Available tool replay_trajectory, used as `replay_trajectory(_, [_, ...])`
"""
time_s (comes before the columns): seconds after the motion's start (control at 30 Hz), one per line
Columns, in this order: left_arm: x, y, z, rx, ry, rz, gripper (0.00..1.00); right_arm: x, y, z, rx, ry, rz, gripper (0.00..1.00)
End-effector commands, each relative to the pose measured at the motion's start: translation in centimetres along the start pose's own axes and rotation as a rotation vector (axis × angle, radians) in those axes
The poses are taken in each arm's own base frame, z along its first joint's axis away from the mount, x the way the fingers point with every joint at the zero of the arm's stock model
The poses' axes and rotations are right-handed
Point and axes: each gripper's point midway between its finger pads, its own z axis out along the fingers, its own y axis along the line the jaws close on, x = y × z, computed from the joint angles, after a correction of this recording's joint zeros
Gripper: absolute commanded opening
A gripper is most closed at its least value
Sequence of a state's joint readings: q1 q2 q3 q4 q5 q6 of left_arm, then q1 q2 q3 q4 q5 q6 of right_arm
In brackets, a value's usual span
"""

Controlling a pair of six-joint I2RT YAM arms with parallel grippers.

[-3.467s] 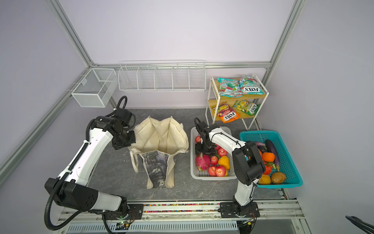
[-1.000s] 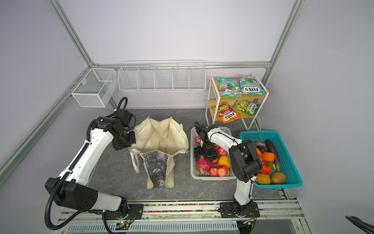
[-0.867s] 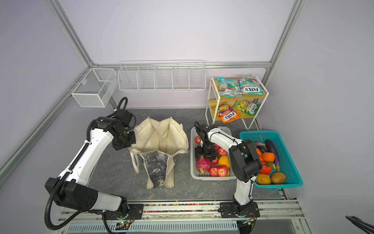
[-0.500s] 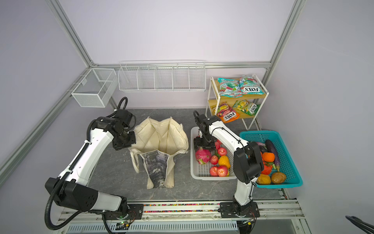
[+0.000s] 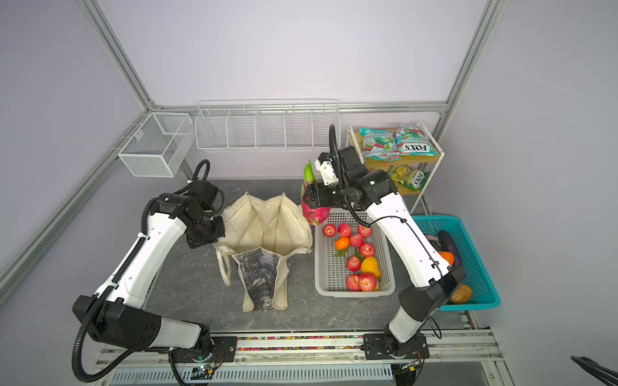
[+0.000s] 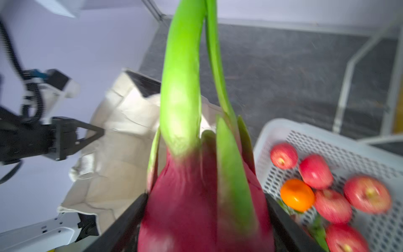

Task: Place the food into the grocery bag and tie it
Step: 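Lift the dragon fruit with the right gripper and carry it over the tote bag, then lower the dragon fruit into the bag and open the right gripper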

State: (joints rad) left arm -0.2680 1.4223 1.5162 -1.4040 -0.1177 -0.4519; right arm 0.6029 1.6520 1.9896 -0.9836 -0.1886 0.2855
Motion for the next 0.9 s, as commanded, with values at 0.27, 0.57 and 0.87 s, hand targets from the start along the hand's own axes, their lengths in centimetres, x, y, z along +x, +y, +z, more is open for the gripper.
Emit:
replay_trajectory(0.27, [0.1, -1.0, -1.4, 0.096, -0.03, -0.037, 0.0, -1.2, 10.3, 5.5, -0.409, -0.19, -0.343, 0.61])
replay_trajectory(0.57, [-0.2, -1.6, -1.7, 0.137, -0.052, -0.037, 0.0, 1.7, 10.0, 9.3, -0.472, -0.104, -0.333, 0.6])
replay_trajectory(0.87, [-0.1, -1.6, -1.7, 0.144, -0.054, -0.048, 0.0, 5.0, 9.1, 12.0, -0.487, -0.001, -0.313, 0.6])
